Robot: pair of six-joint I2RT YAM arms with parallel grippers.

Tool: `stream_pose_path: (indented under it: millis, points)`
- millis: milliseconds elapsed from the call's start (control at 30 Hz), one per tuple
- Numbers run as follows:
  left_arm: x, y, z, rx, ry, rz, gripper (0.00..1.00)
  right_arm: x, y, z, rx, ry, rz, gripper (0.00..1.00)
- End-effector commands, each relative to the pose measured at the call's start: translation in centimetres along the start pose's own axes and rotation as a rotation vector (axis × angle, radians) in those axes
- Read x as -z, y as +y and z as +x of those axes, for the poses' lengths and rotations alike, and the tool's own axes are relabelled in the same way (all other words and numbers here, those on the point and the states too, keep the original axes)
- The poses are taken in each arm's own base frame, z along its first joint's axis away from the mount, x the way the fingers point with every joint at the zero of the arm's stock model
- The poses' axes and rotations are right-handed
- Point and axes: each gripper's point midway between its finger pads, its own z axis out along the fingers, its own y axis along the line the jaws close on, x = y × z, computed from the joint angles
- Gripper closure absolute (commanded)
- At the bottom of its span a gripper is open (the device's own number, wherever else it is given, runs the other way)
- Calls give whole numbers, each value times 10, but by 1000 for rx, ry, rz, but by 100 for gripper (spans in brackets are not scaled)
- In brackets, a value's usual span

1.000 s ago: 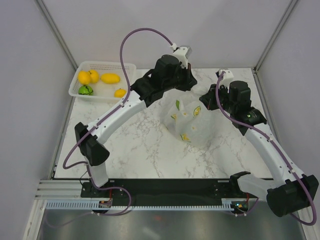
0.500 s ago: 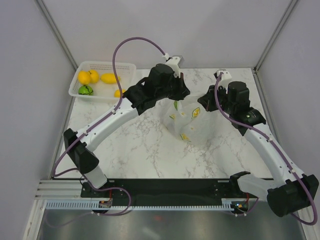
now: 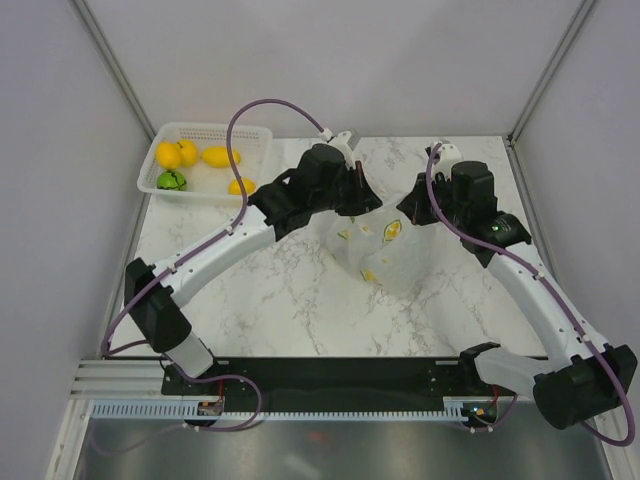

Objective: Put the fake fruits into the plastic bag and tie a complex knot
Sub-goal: Tie the plastic bag at the center of the board.

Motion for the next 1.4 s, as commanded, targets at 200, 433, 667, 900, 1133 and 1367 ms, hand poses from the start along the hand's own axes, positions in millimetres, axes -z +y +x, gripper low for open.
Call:
stream_pose_path:
  millis: [200, 433, 667, 900, 1133, 1367]
  points:
    - [-31, 25, 36, 167, 193, -57, 98, 25, -18, -71, 65, -212, 177, 100]
    - [-66, 37, 39, 187, 201, -66, 98, 22, -9, -70, 134, -184, 199, 100]
    - [-102, 43, 34, 195, 180, -56, 98, 20, 1, -68, 175, -172, 209, 100]
    - [-128, 33, 28, 219, 169, 44, 98, 15, 11, -68, 220, -157, 223, 100]
    - [-112, 35, 44, 271, 211, 36, 98, 10, -8, -69, 250, -81, 348, 100]
    - [-94, 45, 59, 280, 189, -39, 98, 13, -13, -69, 236, -90, 382, 100]
